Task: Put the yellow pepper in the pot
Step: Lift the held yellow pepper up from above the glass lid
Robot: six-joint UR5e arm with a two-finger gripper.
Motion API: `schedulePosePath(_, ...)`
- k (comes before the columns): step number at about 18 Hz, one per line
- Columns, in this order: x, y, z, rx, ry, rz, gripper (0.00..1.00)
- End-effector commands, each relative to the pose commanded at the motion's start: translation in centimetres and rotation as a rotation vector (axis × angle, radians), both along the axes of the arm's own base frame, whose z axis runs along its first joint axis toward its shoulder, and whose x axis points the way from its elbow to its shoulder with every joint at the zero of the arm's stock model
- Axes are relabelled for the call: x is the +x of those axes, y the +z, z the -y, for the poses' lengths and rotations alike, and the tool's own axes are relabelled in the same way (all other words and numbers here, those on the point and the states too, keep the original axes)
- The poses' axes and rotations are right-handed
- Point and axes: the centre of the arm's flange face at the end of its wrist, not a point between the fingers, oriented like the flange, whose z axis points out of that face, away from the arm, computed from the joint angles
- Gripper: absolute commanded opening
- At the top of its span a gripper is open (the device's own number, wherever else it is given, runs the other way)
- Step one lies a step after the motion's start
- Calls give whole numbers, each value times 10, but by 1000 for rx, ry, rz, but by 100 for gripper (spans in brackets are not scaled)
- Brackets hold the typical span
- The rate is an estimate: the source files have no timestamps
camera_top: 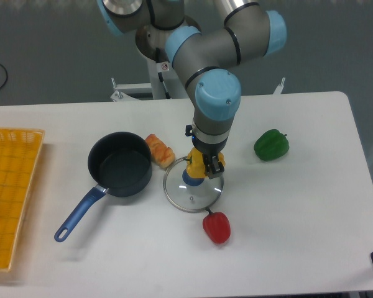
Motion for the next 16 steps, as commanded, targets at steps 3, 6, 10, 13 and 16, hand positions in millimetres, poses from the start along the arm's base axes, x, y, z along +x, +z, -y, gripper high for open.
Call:
schedulePosePath(3, 4, -9, 2, -8, 0, 13, 52)
schedulePosePath(6, 5, -8, 0, -7, 31, 11, 52)
schedulePosePath(10, 10, -5, -6, 0, 53, 4, 52)
schedulePosePath(13, 18, -5, -13, 5, 64, 8, 52)
schedulePosePath(16, 31, 0, -26, 18, 106, 8, 52)
